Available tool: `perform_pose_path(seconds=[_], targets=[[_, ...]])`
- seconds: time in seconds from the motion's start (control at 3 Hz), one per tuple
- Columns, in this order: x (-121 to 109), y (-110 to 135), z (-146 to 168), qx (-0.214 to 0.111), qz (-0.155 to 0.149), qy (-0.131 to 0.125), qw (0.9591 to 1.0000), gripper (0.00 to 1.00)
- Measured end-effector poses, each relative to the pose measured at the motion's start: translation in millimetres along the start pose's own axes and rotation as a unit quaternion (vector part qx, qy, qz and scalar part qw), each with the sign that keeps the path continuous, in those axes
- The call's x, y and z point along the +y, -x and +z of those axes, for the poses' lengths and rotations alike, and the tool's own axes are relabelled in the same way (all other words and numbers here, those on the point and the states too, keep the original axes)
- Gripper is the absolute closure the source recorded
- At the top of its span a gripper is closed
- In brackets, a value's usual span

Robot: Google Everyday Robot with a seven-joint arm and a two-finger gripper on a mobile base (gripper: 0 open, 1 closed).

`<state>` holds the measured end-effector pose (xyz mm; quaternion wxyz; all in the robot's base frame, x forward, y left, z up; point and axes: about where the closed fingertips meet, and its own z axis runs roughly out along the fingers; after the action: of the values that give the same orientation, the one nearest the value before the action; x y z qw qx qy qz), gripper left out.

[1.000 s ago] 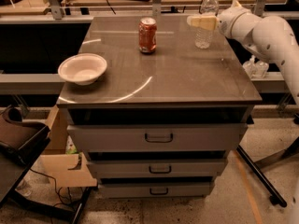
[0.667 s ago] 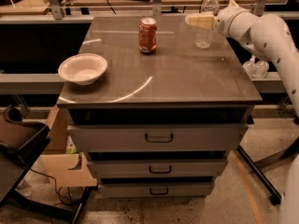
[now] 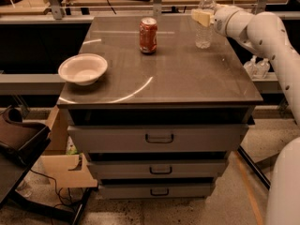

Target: Move water bottle near paper bowl

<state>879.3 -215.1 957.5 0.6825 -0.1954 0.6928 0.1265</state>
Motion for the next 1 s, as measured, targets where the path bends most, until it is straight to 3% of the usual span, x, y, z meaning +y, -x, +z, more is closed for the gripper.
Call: perform_pose_path(seconds=[0.67, 1.0], targets=[[4.3, -1.4, 3.7, 0.001, 0.001, 0.003, 1.0000, 0.95], [5.7, -1.9, 4.8, 0.001, 0.001, 0.005, 1.0000, 1.00]])
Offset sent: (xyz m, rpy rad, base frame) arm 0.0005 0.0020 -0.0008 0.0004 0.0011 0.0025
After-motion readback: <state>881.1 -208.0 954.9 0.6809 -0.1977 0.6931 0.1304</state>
